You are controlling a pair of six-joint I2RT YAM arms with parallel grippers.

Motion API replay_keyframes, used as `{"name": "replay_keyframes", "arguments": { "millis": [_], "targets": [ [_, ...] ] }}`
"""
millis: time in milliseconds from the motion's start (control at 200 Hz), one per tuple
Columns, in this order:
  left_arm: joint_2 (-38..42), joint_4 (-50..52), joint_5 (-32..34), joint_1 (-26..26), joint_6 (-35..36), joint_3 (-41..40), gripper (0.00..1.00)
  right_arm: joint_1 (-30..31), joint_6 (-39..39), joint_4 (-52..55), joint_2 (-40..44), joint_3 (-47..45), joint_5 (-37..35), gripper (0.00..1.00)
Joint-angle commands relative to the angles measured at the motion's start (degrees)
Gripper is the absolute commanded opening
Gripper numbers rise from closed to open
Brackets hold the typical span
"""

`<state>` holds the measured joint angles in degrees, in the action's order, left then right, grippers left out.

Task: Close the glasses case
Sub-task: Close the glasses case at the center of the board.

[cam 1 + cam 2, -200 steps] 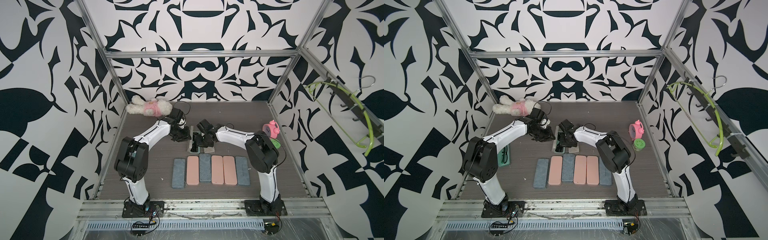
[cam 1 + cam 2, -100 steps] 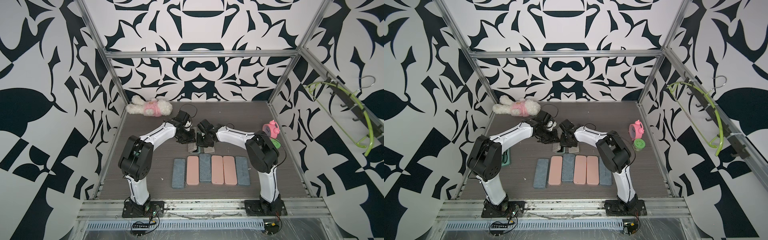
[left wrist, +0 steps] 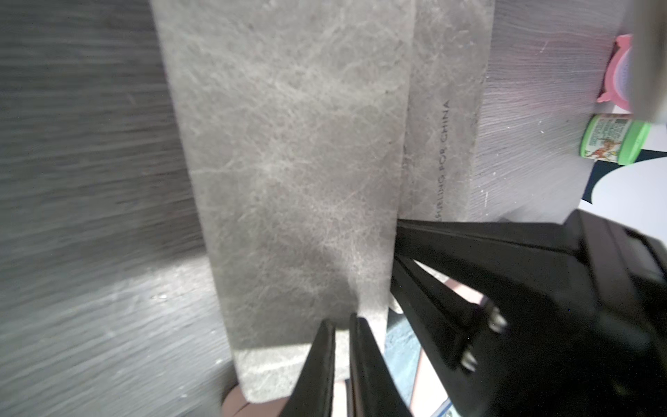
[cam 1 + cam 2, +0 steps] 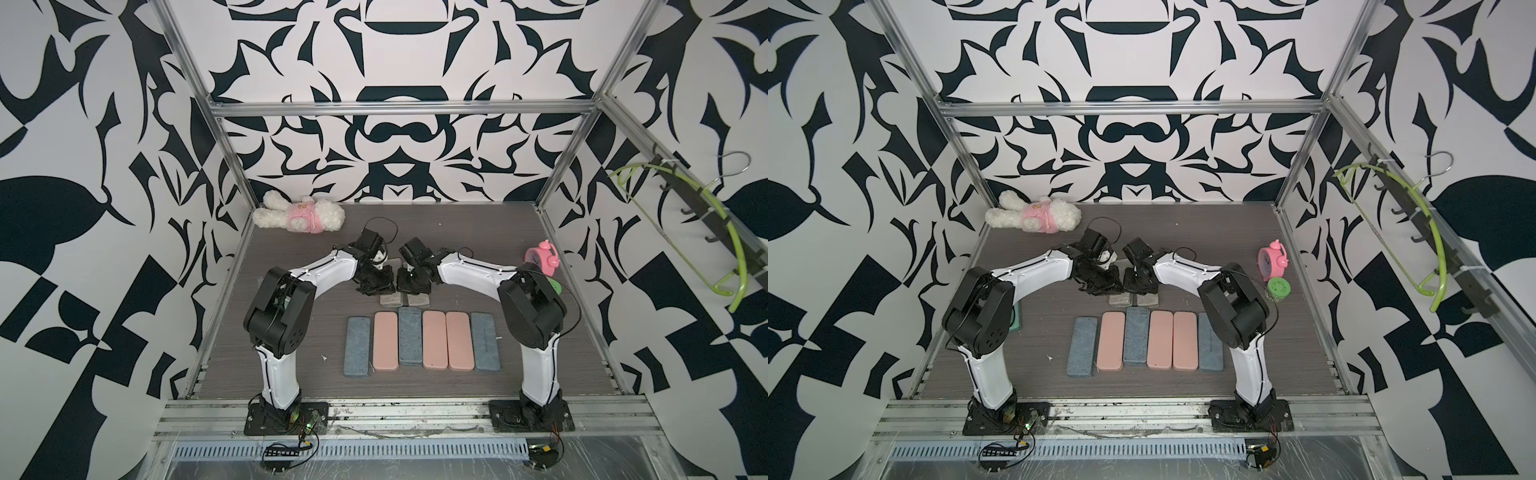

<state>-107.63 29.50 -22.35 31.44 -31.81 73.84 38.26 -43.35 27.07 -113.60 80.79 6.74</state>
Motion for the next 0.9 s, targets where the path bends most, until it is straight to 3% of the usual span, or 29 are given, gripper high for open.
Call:
{"name": "replay_keyframes", "arguments": {
  "millis": [0, 270, 385, 490, 595, 645, 760, 895],
  "targets": [
    [-1.9, 1.3, 0.2, 0.4, -0.3, 0.0, 0.15, -0.7, 1.0, 1.6, 5.6, 0.2, -0.1, 0.1],
    [-1.6, 2.6, 0.7, 0.7, 0.1, 1.5, 0.15, -2.2, 1.9, 2.5, 9.5, -0.8, 2.0, 0.17],
    [0.8, 2.7, 0.7, 0.7, -0.7, 1.5, 0.2, -2.9, 1.8, 1.9, 11.6, -2.7, 1.9, 0.17],
    [5.2, 3.1, 1.1, 0.7, -1.6, 1.7, 0.33, -3.2, 2.7, 1.9, 13.7, -3.5, 2.0, 0.18],
    [11.1, 4.1, 3.2, -1.0, -2.2, 1.3, 0.61, -3.1, 3.8, 0.5, 16.4, -5.5, 3.0, 0.21],
    [14.2, 5.3, 4.0, -3.2, -2.5, 0.8, 0.7, -3.2, 4.4, -0.7, 18.4, -7.2, 3.4, 0.26],
    [22.2, 7.1, 6.6, -10.2, -2.4, -2.6, 0.78, -3.1, 5.9, -3.7, 23.1, -11.8, 5.3, 0.53],
    [27.7, 13.1, 13.0, -18.5, 1.4, -3.6, 0.9, -2.9, 8.0, -8.1, 28.6, -17.1, 7.9, 0.72]
  ]
}}
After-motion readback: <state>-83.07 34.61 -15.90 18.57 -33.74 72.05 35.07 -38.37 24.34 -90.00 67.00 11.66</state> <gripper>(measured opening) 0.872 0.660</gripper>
